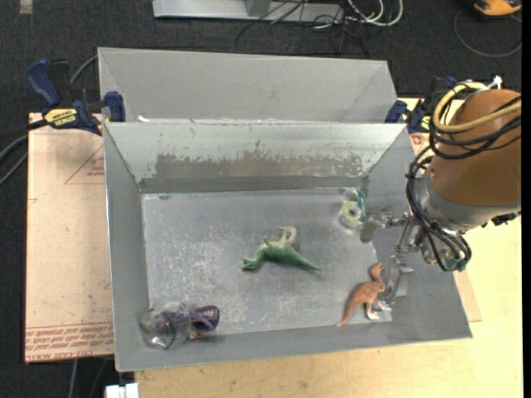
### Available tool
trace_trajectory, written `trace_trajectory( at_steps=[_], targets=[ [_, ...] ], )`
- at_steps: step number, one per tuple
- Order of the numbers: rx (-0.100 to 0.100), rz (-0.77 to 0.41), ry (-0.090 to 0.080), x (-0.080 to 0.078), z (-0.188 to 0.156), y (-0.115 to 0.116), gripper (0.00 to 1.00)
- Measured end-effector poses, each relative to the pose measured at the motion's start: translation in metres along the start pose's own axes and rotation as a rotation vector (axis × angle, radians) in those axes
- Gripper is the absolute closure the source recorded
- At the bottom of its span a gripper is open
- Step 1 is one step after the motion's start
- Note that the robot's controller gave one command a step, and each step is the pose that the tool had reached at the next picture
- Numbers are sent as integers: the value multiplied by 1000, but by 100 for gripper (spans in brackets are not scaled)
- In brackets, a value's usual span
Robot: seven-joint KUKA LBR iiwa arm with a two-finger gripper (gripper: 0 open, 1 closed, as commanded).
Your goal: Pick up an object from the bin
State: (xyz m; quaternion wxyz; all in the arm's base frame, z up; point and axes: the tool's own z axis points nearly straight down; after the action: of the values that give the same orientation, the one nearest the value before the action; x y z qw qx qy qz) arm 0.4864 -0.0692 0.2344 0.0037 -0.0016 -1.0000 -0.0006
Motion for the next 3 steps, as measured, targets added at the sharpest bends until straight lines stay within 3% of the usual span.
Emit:
trace_trajectory(
  at_steps=[1,2,3],
  targets=[
    [1,-3,-8,-2,-4,0,0],
    [1,-111,-7,-19,73,-15,0],
    [2,-398,-9,-28,109,4,0]
  ],
)
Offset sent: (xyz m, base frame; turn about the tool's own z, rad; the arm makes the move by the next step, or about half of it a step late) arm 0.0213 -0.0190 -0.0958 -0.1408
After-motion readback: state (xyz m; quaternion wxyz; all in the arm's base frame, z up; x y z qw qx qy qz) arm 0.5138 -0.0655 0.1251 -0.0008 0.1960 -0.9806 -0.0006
